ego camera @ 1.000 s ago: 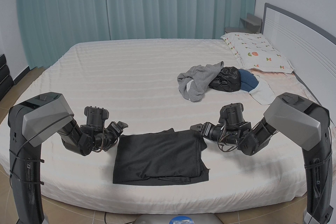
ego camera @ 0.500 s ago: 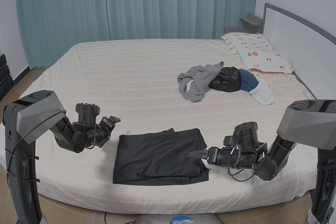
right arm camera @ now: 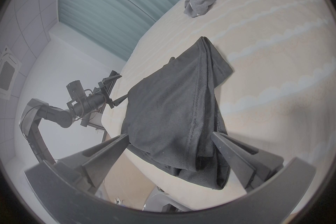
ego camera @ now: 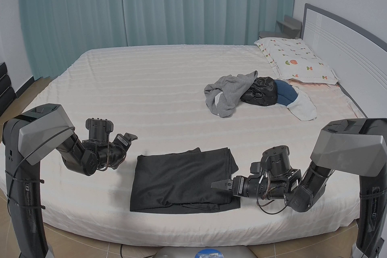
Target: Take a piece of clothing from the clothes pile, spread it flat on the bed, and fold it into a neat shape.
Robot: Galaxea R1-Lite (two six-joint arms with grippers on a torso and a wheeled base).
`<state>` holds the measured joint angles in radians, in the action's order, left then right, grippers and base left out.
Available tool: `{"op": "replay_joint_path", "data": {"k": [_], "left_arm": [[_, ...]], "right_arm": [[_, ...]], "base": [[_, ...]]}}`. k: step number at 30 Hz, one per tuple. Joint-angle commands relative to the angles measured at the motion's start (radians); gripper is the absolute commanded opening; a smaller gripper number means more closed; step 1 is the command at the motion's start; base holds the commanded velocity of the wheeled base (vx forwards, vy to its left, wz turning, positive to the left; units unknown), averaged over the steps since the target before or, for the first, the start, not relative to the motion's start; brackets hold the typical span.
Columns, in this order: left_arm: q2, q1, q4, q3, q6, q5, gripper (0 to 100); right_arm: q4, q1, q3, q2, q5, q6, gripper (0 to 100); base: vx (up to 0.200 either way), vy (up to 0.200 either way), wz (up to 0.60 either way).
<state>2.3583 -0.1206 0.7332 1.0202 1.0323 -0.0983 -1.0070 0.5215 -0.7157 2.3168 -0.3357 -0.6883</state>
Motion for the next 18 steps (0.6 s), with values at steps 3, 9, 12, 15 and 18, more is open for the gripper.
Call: {"op": "replay_joint_path", "data": {"k": [3,9,12,15,18], "left_arm": [[-0.002,-0.002,0.0,0.001,-0.002,0.0,100],[-0.001,-0.002,0.0,0.001,-0.002,0.0,100],[-0.001,-0.002,0.0,0.001,-0.002,0.002,100],[-0.001,-0.002,0.0,0.003,-0.002,0.002,100],[-0.001,-0.002,0.0,0.004,-0.002,0.0,100]], "right_arm": [[0.001,0.018,-0.013,0.024,0.003,0.018,100],[-0.001,0.023,-0.016,0.033,0.012,0.032,100],[-0.001,0.025,-0.014,0.035,0.012,0.033,100],[-0.001,0.028,-0.016,0.038,0.012,0.053,100],[-0.001,0.032,-0.016,0.042,0.014,0.058,0]], "base": [[0.0,0.0,0.0],[0.0,0.0,0.0],[0.0,0.0,0.0],[0.0,0.0,0.0],[0.0,0.0,0.0]]}}
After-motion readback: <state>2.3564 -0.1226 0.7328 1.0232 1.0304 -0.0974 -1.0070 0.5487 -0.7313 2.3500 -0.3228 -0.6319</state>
